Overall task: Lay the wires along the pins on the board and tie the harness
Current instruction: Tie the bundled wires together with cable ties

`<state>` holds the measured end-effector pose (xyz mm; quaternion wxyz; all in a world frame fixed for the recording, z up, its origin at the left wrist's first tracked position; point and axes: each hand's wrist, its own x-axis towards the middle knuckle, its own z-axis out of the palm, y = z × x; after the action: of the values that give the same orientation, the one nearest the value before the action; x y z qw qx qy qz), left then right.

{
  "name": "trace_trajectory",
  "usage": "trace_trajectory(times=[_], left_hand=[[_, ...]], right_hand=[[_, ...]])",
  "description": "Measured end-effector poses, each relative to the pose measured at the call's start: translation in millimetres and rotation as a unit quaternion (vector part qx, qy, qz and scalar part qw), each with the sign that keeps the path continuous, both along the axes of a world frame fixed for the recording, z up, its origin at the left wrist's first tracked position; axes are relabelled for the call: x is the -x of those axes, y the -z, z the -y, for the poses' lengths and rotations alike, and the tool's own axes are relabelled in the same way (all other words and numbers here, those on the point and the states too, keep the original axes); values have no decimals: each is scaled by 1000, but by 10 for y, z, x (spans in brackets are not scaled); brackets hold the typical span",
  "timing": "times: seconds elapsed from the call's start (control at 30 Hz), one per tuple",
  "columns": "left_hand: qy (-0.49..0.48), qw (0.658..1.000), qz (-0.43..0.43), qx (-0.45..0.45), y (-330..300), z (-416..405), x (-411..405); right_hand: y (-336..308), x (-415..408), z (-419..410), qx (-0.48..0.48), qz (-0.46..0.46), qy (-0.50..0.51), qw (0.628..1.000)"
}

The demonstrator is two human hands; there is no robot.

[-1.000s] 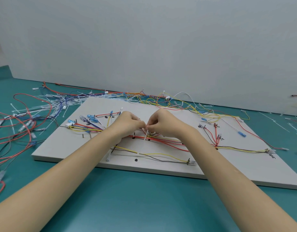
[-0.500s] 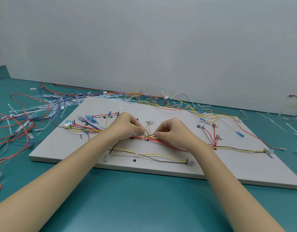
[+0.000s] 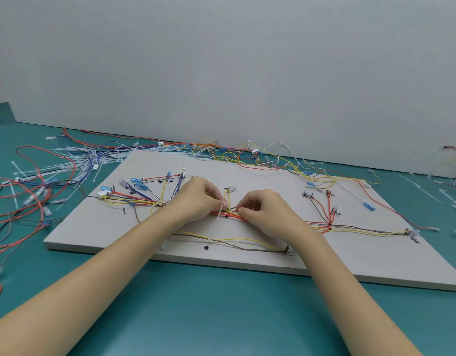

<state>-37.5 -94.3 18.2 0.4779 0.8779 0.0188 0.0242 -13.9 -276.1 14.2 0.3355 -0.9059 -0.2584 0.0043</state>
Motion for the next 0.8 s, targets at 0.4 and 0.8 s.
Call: trace_trajectory(times=[0.4,0.8], left_hand=[[-32,999,40,10,73,34,24],[-56,995,83,-11,121,85,8]], right_hand=[[-46,107,28,56,18,-16,998],[-35,147,-40,127,90,-22,987]])
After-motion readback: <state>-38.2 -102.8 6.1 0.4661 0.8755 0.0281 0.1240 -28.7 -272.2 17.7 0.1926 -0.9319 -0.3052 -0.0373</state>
